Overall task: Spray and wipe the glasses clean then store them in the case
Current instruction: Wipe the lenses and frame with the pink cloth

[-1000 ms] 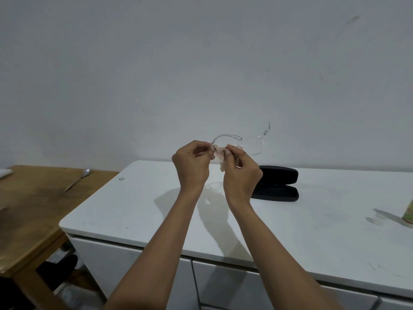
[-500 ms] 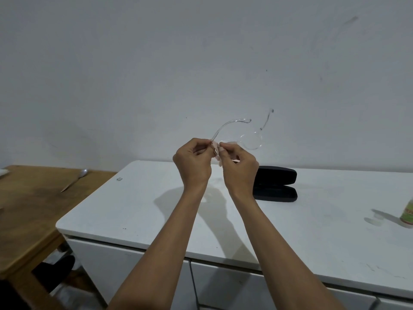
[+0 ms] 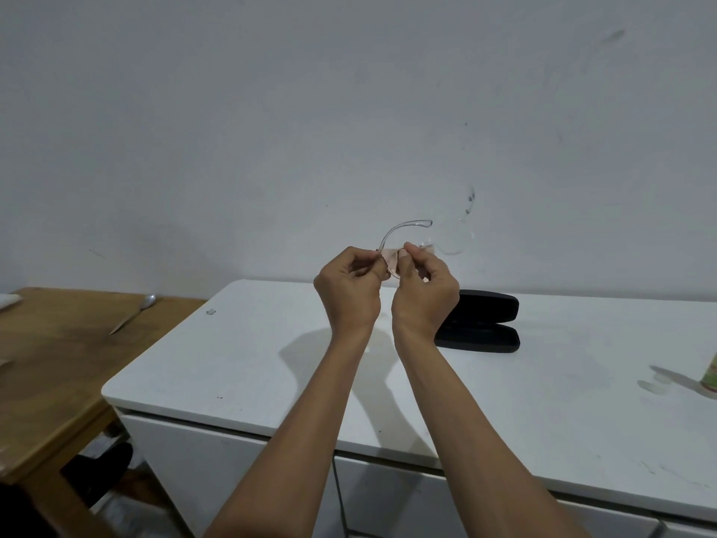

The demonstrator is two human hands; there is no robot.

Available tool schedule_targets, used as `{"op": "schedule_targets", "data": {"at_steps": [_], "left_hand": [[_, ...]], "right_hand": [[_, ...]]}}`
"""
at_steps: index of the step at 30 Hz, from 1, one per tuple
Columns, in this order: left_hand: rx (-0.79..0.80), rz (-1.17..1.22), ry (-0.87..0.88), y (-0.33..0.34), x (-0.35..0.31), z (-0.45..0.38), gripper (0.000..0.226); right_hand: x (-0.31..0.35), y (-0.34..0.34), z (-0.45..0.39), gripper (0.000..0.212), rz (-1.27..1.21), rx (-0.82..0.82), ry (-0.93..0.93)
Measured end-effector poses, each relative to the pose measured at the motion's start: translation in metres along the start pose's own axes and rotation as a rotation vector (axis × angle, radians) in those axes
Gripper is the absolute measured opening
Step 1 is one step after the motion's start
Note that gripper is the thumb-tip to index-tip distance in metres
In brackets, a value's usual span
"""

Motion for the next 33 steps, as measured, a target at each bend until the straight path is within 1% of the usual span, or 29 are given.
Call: {"op": "schedule_targets", "data": {"at_steps": [2,5,8,11,13,15,18,19,21,24,27,33], "left_hand": [[0.001,-0.003,0.002,0.002,-0.001,0.001,0.013],[0.019,0.003,0.031,0.004,-0.006,0.001,0.010],[0.024,0.009,0.055,0.003,-0.012,-0.003,0.010],[0.012,-0.003,0.053,-0.004,-0.010,-0.010,0.010],[0.017,0.005,0.033,-0.007,-0.004,-0.014,0.011],[0.016,-0.001,0.013,-0.007,0.001,-0.013,0.011],[-0.006,-0.039,0.018,-0.006,0.004,-0.007,0.013],[-0.010,-0.045,0.026,-0.005,0.004,-0.005,0.013],[-0.017,-0.054,0.051,-0.002,0.003,-0.002,0.012],[-0.022,-0.074,0.087,0.001,0.000,0.003,0.008],[-0.023,-0.054,0.105,0.003,0.000,0.006,0.009],[-0.031,-0.055,0.111,0.001,0.001,0.001,0.009]], "right_hand": [[0.004,0.000,-0.001,0.015,0.014,-0.015,-0.030],[-0.001,0.005,-0.007,0.014,-0.034,0.036,0.032],[-0.003,0.013,-0.009,0.013,-0.053,0.181,0.070],[0.009,0.017,-0.005,0.009,0.015,0.356,0.042],[0.016,0.016,-0.003,0.009,0.083,0.418,-0.005],[0.017,0.011,-0.001,0.010,0.141,0.379,-0.060],[0.013,-0.004,0.001,0.010,0.203,0.202,-0.129],[0.011,-0.008,0.002,0.012,0.214,0.158,-0.138],[0.009,-0.009,0.003,0.018,0.235,0.122,-0.132],[0.008,-0.003,0.003,0.023,0.315,0.124,-0.138],[0.010,0.004,0.003,0.026,0.377,0.141,-0.160],[0.007,0.016,-0.001,0.027,0.338,0.266,-0.121]]}}
Point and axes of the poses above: each hand's wrist, its own z-axis away from the middle knuckle, its own y-axis out of the palm, x = y × z, the point moved 10 cm from there along -z, towards the middle knuckle, and after that the axes turned 4 degrees about x, right-handed, at the moved point
